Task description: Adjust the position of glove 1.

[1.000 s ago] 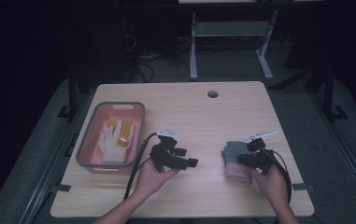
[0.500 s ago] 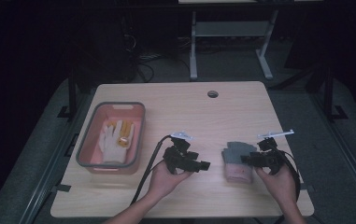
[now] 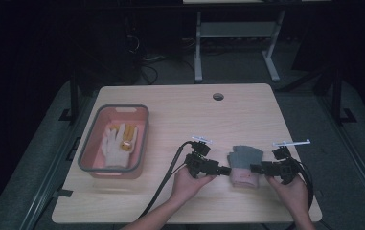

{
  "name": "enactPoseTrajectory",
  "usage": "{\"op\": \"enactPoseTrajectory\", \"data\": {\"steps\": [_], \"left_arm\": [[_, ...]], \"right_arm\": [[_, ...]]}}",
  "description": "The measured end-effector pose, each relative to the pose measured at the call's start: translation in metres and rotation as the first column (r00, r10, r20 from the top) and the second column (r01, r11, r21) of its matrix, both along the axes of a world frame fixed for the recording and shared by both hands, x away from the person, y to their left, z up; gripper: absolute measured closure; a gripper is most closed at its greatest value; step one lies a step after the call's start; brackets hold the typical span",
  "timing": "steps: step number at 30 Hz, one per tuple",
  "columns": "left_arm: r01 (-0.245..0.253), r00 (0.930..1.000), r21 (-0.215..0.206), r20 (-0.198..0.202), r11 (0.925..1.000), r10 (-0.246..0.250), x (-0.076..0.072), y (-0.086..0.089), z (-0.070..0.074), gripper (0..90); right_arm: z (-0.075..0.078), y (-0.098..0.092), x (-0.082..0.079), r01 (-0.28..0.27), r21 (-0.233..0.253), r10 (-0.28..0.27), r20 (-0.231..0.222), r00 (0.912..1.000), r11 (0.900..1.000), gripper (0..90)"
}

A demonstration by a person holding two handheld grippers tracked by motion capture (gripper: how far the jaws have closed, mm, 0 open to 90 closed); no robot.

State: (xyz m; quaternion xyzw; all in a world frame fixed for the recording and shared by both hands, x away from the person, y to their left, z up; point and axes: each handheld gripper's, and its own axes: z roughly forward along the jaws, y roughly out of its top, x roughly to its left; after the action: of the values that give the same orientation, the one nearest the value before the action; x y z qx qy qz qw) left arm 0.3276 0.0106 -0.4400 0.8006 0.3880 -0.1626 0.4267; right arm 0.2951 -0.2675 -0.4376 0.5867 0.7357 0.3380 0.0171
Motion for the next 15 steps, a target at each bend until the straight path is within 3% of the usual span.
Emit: {"op": "enactPoseTrajectory", "data": {"steps": [6,15], "left_arm": [[-0.007,0.9994,-0.022,-0.034,0.9997,0.006,0.001,-0.017,-0.004,33.9],[-0.002,0.9966,0.013,-0.082,0.9999,0.003,0.001,-0.035,-0.019,37.8]], "right_arm": [[-0.004,-0.004,-0.001,0.003,0.039,-0.003,-0.002,1.0,0.999,43.4],[-0.011,-0.003,-0.003,0.018,0.06,-0.016,-0.031,0.9994,0.998,43.7]]}}
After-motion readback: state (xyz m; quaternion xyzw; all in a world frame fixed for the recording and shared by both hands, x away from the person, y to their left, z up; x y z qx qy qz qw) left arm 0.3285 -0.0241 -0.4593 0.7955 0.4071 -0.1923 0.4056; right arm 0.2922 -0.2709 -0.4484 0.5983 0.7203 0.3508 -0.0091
